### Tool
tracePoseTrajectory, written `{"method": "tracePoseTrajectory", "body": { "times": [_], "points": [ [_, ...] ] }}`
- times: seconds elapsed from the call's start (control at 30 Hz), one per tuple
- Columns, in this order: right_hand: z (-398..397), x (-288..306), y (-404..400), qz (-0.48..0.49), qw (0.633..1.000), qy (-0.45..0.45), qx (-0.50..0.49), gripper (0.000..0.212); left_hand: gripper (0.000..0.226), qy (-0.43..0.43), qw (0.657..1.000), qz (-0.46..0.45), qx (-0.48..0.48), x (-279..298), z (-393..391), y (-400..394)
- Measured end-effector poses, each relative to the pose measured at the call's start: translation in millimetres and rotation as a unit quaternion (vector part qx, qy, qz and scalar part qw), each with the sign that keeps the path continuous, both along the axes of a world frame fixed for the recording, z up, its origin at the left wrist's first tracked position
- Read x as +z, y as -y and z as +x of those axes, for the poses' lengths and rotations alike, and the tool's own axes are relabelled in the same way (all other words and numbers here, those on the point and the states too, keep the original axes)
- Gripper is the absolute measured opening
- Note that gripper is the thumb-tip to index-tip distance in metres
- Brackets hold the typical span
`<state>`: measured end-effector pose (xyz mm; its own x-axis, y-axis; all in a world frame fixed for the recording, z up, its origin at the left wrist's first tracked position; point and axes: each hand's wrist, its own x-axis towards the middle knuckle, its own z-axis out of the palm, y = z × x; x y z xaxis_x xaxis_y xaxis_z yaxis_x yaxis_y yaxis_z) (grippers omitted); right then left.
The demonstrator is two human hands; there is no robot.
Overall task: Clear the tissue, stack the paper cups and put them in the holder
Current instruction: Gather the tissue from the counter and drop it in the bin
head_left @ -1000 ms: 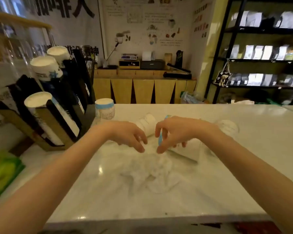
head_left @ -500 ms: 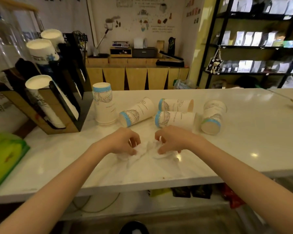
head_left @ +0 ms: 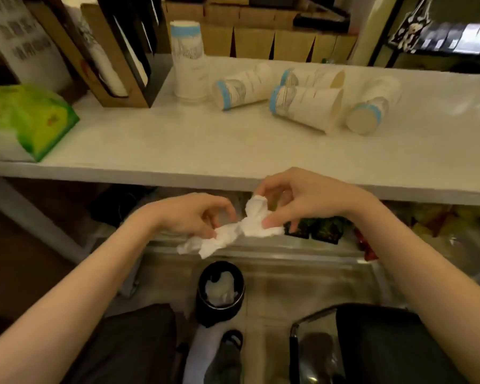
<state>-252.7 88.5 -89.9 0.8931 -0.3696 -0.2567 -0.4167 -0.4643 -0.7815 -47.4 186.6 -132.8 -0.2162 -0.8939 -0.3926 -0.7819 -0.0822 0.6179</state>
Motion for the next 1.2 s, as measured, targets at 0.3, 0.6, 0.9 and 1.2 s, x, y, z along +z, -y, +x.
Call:
{"method": "tracePoseTrajectory", "body": {
  "times": [0.3,0.6,0.9,1.2],
  "points": [
    [13,-203,-8,0.023,0.987,-0.117,-0.111,0.038,0.030,-0.011,0.974,0.051,0.221,-178,-5,-22],
    [56,-479,-6,0.050,0.953,-0.129,-0.269,0.024,0.033,-0.030,0.914,0.061,0.400,-427,-13,-18],
    [94,-676,38,0.070,0.958,-0.132,-0.246,0.052,0.043,0.005,0.922,0.059,0.382,-627,13,33],
    [101,-669,41,0.111,0.960,-0.158,-0.203,0.071,0.052,-0.075,0.909,0.101,0.397,-612,14,27]
  ]
}}
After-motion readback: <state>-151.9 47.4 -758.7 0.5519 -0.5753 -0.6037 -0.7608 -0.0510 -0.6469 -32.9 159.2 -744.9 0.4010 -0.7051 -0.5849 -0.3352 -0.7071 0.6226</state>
